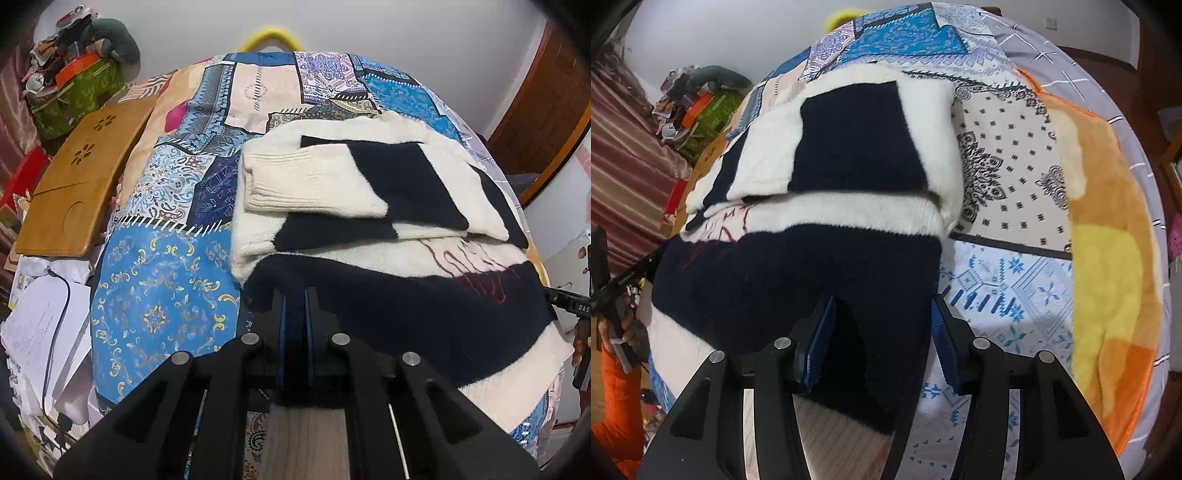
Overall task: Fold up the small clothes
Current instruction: 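Grasp the hem with both grippers and fold it up over the sleeves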
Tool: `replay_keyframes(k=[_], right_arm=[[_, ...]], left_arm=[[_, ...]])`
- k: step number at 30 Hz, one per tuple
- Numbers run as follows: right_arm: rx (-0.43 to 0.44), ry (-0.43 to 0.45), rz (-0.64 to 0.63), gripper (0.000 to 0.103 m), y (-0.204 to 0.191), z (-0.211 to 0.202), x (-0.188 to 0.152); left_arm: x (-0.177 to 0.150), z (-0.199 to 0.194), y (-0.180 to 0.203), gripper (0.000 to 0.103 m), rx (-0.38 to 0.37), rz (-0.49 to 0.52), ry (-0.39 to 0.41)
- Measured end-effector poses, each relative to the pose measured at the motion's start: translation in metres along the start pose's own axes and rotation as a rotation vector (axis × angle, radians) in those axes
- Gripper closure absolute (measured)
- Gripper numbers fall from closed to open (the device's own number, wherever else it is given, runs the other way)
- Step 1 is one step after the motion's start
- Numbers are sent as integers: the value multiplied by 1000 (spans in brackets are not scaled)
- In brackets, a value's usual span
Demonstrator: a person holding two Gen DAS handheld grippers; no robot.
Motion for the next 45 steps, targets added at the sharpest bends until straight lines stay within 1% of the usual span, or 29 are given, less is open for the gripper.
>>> replay_keyframes(k=[2,4,7,8,9,11,15,19,23,26,31,36,41,43,45], right_arm=[[26,3,20,56,2,1,-1],[47,10,30,58,4,1,-2],[58,30,11,72,1,-2,-4],[64,33,11,82,0,-2,-4],[69,35,10,87,-1,-2,-4],[64,44,1,90,-5,-3,-2],[48,78,-34,92,-13,-8,6],[55,144,-58,92,-19,-22,22],[59,210,-72,92,-24,-39,37],[45,253,-79,93,-25,-44,51],[8,258,-58,93,-16,-29,69],[-30,223,-37,93,-5,-8,78],[-60,179,-32,92,1,15,78],[-58,173,-33,92,2,17,77],[-52,165,-35,90,1,14,77]], left_arm=[[-1,1,2,95,2,3,0],[-1,1,3,95,2,5,-1],[-1,1,6,95,2,5,3],[0,0,6,95,2,5,4],[0,0,7,95,0,4,4],[2,-1,8,95,-1,5,7],[8,-7,11,95,7,11,31],[21,-19,11,95,30,14,89],[38,-27,8,96,38,-12,146],[50,-26,4,96,46,-35,169],[60,-4,-4,96,87,-64,147],[60,27,-16,96,112,-94,80],[54,56,-27,94,111,-116,4],[54,58,-26,92,124,-105,8],[54,57,-24,92,131,-86,14]])
Point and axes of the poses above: each gripper's, at about its wrist camera, not at the fingertips, and z roughly the way its jaws point, y to its right, x to its top, the point moved 2 cm from there along z, roughly the way its jaws point, and after that the axes turned 1 degree about -z, right-handed, at the moved point
